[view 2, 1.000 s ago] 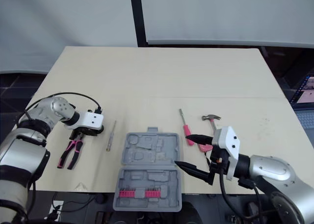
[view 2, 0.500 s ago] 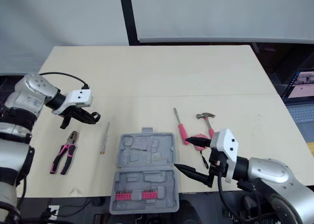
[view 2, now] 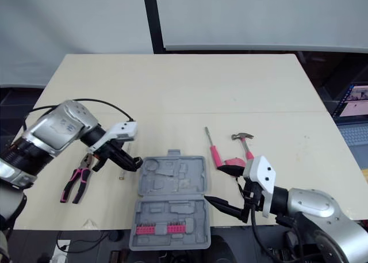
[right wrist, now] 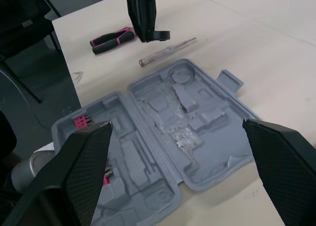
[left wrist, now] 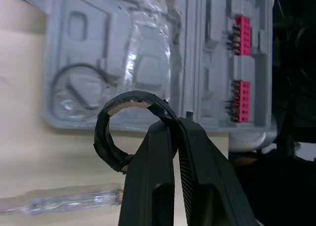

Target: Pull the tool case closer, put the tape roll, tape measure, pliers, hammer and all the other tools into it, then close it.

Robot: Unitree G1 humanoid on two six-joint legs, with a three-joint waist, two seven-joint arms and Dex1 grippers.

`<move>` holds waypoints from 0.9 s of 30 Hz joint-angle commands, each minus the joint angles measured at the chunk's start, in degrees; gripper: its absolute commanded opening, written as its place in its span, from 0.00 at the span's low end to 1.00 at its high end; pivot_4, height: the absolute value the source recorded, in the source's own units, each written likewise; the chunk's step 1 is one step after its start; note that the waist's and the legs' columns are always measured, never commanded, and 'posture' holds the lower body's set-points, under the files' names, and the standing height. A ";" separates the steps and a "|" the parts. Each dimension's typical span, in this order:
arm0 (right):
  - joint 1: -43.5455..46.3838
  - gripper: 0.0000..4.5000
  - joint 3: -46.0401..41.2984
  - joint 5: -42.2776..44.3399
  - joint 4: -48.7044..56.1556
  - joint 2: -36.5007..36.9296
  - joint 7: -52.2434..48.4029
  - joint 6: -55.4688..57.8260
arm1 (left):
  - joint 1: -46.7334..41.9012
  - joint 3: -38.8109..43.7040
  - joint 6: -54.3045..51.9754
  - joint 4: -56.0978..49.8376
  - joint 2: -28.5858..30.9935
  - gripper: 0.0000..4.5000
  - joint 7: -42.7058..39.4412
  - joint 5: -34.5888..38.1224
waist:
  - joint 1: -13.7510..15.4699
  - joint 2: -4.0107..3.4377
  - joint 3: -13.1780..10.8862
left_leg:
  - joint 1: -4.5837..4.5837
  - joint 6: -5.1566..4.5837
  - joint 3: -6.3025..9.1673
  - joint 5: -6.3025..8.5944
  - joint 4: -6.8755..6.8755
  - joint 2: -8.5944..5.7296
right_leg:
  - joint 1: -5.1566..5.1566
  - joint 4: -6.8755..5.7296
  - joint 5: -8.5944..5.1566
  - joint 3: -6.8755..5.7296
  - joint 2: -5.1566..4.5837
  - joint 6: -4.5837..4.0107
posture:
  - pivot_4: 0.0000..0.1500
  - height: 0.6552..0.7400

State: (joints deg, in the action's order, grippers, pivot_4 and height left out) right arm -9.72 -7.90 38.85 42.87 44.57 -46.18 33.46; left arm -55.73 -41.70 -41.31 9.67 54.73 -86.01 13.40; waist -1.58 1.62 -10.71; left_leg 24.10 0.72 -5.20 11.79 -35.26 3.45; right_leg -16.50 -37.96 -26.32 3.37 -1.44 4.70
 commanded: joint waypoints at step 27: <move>0.37 1.00 0.71 -1.52 0.25 -0.82 1.32 -1.21 | -7.05 -0.88 15.15 32.39 -19.10 0.01 -6.46 -13.17 | 0.04 0.00 0.00 | 0.03 0.00 0.00 0.00 -0.01 -0.03 | -0.01 0.04 0.00 -0.02 -0.02 0.00 | 1.00 1.00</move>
State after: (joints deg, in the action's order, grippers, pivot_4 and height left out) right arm -9.69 -6.87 37.02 41.92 44.15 -45.53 32.58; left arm -61.25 -43.09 -26.29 41.67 35.60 -86.00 0.33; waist -1.54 1.63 -10.72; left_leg 24.13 0.72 -5.20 11.79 -35.27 3.42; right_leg -16.51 -37.92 -26.32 3.36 -1.46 4.70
